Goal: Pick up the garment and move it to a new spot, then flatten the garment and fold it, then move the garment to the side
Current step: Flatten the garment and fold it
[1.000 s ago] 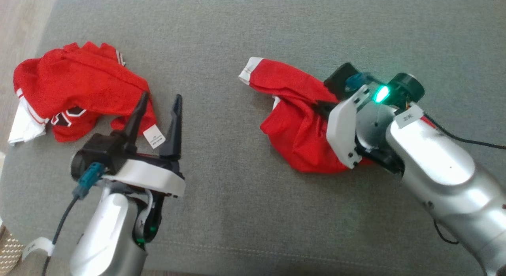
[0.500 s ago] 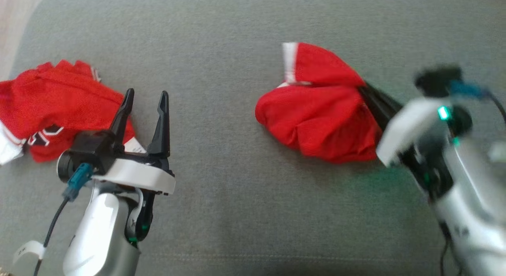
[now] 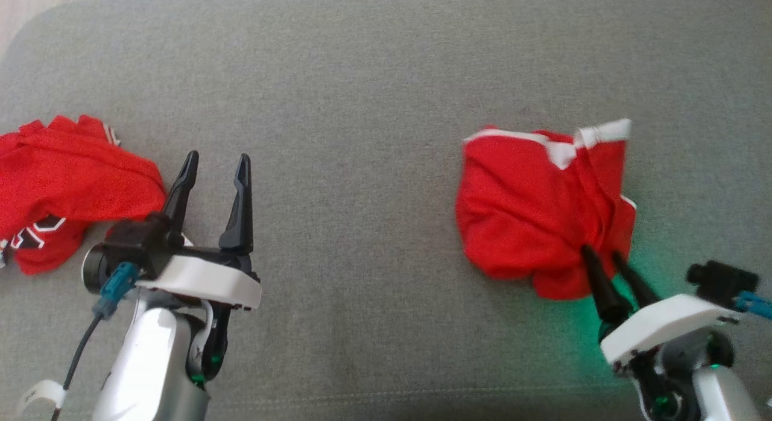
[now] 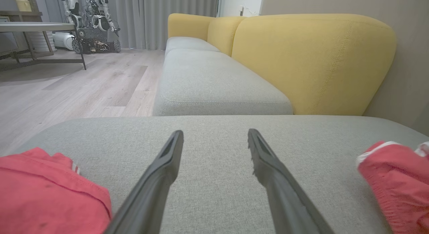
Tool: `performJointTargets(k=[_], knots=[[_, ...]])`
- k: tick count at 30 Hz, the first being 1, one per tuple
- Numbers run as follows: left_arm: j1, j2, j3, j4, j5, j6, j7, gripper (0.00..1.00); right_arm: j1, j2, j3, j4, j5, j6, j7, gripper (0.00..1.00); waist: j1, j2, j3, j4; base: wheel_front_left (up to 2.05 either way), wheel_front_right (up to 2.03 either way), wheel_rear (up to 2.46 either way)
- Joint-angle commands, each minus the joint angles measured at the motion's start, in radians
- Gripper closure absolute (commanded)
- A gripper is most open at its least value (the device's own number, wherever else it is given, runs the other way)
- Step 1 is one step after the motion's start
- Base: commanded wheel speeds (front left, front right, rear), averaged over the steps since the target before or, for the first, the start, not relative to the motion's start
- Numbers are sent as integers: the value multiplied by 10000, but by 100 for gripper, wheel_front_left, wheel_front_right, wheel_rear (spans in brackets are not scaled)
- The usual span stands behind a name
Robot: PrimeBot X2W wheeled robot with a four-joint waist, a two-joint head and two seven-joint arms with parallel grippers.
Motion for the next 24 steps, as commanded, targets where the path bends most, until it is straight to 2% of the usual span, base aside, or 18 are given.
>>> performJointTargets(k=[1, 4, 12, 18, 24], knots=[[-152, 227, 356, -305, 66, -2, -78, 0, -197, 13, 27, -632, -270, -7, -449, 0, 0, 0, -42, -53, 0, 0, 0], [-122, 231, 346, -280, 67, 7, -78, 0, -215, 53, -107, -904, -603, -7, -904, 0, 0, 0, -98, -71, 0, 0, 0], [106, 257, 408, -261, 46, 181, -78, 0, -545, -69, -397, -1948, -2708, -7, -2847, 0, 0, 0, -455, -71, 0, 0, 0], [474, 328, 421, -300, 20, 305, -50, 0, -596, -243, 87, -2242, -3891, -7, -3339, 0, 0, 0, -861, -55, 0, 0, 0], [910, 464, 395, -388, -35, 346, 92, 0, -212, -122, 208, -2160, -4060, -7, -3373, 0, 0, 0, -1140, -49, 0, 0, 0]])
